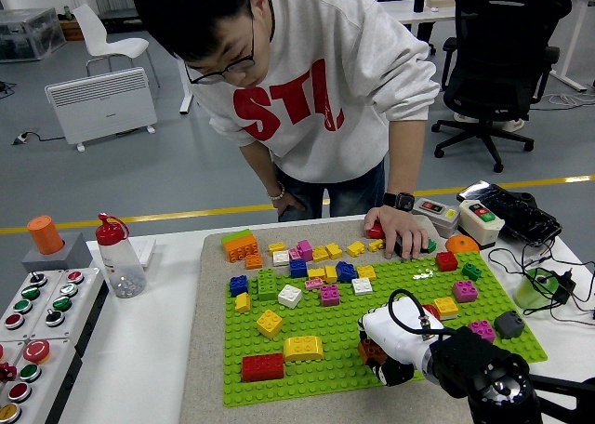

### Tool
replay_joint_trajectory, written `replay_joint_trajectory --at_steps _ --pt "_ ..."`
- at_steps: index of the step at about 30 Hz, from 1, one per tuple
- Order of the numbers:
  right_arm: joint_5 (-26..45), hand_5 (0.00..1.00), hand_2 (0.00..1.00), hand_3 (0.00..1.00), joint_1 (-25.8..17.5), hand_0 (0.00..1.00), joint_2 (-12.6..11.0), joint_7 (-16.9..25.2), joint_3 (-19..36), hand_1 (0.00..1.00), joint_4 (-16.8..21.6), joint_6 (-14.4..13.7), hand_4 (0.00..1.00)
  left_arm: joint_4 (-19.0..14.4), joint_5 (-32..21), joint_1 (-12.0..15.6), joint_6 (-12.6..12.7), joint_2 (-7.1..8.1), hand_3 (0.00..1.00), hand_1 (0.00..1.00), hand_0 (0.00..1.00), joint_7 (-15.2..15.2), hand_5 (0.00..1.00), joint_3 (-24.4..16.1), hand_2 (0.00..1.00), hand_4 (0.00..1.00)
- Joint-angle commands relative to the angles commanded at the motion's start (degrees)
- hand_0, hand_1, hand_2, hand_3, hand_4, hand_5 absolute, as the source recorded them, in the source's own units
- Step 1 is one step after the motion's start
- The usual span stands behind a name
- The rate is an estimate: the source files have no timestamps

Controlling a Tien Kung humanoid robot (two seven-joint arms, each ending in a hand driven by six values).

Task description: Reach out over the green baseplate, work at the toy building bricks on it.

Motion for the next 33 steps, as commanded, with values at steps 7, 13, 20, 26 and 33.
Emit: replay_joint_trajectory --at_steps 7,13,20,26,33 --pt "-0.16 0.26 0.797 0.536 0.1 0.71 0.08 0.0 -0.28 0.751 -0.52 -0.23 0.524 0.0 -0.02 -0.02 0.01 -0.02 0.561 0.69 0.652 0.0 0.998 0.04 0.665 0.281" --pt "-0.43 0.257 0.78 0.531 0.13 0.665 0.02 0.0 -0.55 0.732 -0.77 -0.6 0.517 0.0 0.01 -0.02 0.0 -0.02 0.562 0.69 0.652 0.0 0.998 0.08 0.665 0.281" --pt "-0.46 0.253 0.78 0.53 0.2 0.664 -0.14 0.0 -1.02 0.731 -0.99 -0.68 0.513 0.0 0.16 0.07 0.01 -0.06 0.562 0.69 0.651 0.04 0.998 0.02 0.665 0.281" --pt "-0.24 0.247 0.775 0.526 0.11 0.663 -0.27 0.0 -1.44 0.729 -1.22 -0.64 0.509 0.0 0.28 0.23 0.0 -0.11 0.562 0.691 0.651 0.08 0.998 -0.04 0.664 0.281" --pt "-0.24 0.246 0.771 0.525 0.01 0.656 -0.31 0.0 -1.53 0.726 -1.22 -0.74 0.508 0.0 0.33 0.34 -0.03 -0.14 0.562 0.691 0.652 0.1 0.998 -0.02 0.665 0.281"
